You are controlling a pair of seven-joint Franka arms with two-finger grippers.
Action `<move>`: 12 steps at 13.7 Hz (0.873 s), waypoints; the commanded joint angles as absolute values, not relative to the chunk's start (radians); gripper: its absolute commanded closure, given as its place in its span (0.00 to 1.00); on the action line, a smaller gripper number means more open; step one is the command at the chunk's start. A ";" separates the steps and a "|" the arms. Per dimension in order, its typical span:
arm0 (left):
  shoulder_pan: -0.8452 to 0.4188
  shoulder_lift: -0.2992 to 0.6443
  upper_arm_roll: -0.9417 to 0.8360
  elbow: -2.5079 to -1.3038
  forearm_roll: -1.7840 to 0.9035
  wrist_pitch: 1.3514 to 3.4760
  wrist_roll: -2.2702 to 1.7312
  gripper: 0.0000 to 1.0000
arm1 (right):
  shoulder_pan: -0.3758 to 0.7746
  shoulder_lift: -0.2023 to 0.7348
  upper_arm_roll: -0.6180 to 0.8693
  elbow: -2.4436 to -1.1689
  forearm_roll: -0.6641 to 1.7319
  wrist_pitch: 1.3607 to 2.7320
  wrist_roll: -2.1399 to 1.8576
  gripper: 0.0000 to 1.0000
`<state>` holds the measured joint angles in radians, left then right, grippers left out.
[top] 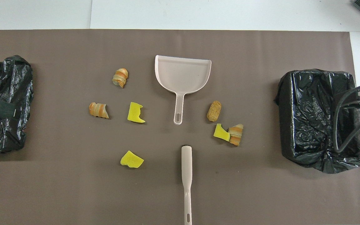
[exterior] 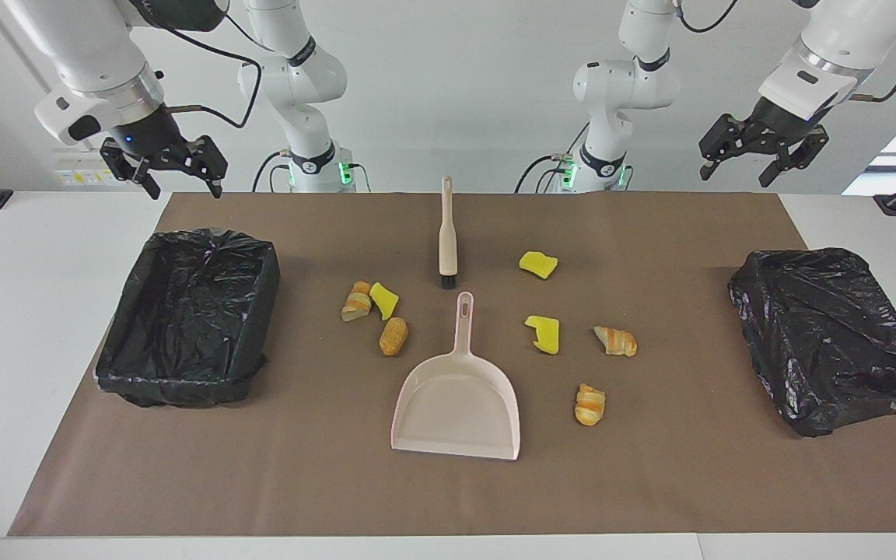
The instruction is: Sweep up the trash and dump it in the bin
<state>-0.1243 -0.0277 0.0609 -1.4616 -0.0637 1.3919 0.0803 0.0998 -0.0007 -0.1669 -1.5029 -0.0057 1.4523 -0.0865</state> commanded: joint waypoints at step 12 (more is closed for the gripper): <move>-0.107 -0.028 0.055 -1.448 -0.072 1.370 0.083 0.00 | 0.095 -0.026 -0.158 -1.522 0.011 1.482 -0.098 0.00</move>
<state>-0.1206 -0.0277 0.0631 -1.4616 -0.0637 1.3913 0.0804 0.1014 -0.0124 -0.1611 -1.5035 -0.0057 1.4651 -0.0866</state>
